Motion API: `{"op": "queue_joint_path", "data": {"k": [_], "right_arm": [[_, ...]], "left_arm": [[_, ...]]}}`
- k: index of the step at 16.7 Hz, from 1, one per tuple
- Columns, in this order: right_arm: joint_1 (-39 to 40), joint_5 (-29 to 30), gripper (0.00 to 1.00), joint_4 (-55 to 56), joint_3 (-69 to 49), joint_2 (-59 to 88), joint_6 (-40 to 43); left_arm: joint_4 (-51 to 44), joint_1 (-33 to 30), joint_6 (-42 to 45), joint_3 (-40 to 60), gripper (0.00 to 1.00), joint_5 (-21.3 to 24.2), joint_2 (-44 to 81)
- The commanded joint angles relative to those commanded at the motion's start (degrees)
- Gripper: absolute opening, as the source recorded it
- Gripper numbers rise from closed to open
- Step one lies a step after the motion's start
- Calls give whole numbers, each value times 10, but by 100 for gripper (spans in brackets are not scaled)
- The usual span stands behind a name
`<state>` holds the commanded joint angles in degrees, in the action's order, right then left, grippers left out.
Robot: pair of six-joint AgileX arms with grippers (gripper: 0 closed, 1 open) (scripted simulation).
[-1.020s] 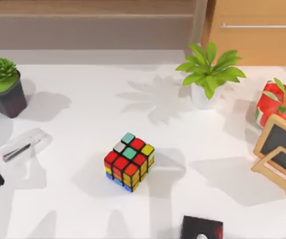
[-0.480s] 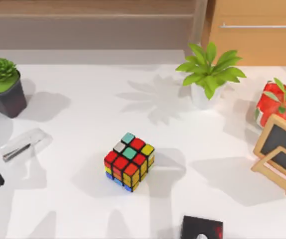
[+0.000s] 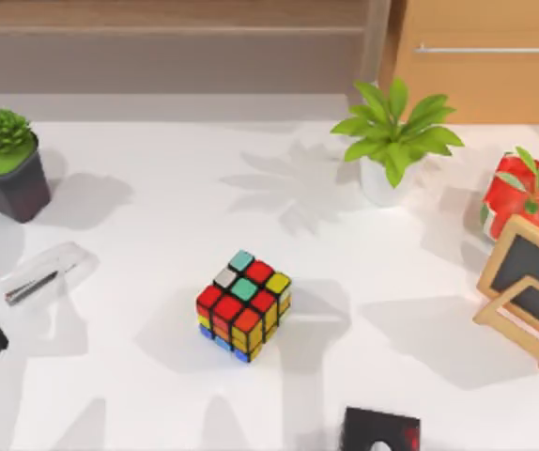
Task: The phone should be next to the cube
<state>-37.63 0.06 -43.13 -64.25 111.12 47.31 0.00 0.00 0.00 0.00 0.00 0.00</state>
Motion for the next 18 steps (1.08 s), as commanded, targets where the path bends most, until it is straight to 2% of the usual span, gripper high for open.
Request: {"op": "queue_joint_path", "data": {"k": [11, 18], "right_arm": [[0, 0, 2, 0, 0, 0, 0], [0, 0, 0, 0, 0, 0, 0]], "left_arm": [[0, 0, 0, 0, 100, 0, 0], [0, 0, 0, 0, 100, 0, 0]]}}
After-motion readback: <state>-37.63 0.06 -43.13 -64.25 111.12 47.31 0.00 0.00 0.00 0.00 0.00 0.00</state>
